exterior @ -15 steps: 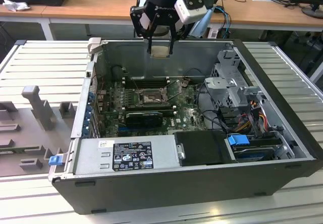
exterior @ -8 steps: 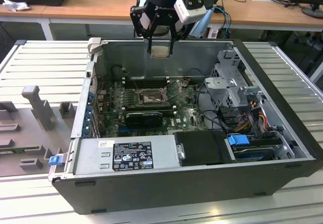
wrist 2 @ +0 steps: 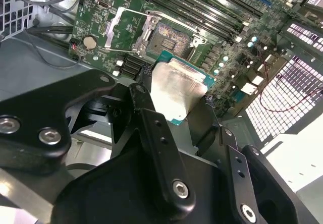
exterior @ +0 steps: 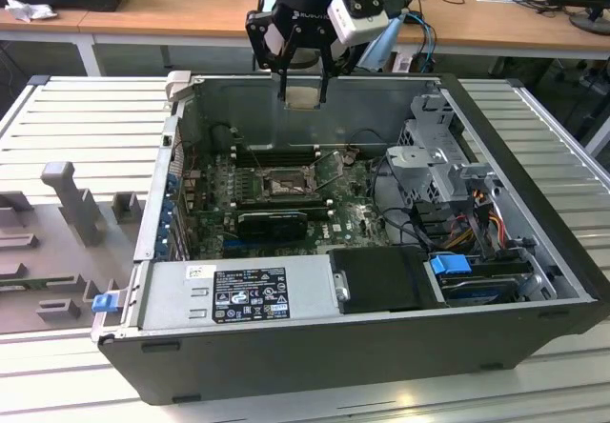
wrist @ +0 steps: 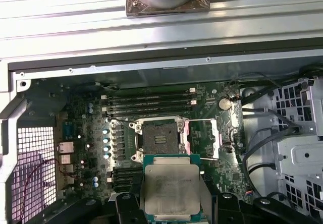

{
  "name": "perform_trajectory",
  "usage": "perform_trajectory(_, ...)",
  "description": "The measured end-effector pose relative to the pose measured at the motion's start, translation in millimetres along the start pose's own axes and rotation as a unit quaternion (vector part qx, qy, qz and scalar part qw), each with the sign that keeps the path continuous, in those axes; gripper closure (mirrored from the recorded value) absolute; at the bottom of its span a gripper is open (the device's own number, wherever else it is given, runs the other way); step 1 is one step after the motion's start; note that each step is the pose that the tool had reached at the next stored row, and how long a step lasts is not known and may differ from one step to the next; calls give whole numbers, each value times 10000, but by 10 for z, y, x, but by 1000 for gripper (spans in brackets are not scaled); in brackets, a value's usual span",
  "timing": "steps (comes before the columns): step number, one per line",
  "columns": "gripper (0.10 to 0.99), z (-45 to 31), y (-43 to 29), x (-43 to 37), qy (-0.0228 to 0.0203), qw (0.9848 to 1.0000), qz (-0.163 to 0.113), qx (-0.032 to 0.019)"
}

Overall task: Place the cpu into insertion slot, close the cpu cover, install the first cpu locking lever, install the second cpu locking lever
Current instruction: 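Place the cpu into insertion slot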

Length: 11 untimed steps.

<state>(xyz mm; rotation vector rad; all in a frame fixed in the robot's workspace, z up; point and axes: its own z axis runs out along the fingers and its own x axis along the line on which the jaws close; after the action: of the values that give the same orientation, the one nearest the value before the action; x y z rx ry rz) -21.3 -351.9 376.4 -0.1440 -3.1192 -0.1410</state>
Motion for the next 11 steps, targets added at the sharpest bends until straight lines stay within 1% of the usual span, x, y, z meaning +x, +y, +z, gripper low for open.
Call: perform_trajectory(11,557,0,0,0,-7,10000,81,-2)
